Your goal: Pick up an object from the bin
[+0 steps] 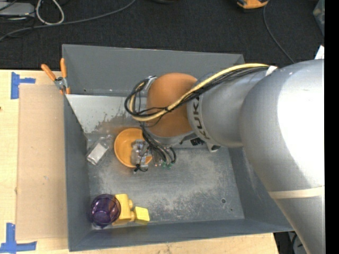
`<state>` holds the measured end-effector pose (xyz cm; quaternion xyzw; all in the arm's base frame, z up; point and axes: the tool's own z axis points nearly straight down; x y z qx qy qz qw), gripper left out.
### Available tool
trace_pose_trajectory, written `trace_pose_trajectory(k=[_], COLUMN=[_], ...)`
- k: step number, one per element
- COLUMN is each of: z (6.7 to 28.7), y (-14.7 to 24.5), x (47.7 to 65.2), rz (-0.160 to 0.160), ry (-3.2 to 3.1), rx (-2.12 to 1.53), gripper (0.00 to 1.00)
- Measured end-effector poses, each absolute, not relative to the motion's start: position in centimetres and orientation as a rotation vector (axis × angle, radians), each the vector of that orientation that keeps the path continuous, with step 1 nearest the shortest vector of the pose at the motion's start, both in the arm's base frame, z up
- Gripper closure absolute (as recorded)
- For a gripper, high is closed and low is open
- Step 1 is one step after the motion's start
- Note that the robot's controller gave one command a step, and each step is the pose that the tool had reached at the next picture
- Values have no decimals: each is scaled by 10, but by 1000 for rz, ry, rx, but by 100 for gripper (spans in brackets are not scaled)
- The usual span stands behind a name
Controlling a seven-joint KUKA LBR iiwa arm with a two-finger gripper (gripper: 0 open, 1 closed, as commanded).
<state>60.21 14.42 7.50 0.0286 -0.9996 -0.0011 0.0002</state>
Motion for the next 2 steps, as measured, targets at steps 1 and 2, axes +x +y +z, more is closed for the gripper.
trace_pose_trajectory(k=[1, 2], z=[75, 112], y=[144, 144], x=[602, 599], rz=[-4, -1], ry=[-3140, -3130], rx=[88, 86], gripper=[100, 100])
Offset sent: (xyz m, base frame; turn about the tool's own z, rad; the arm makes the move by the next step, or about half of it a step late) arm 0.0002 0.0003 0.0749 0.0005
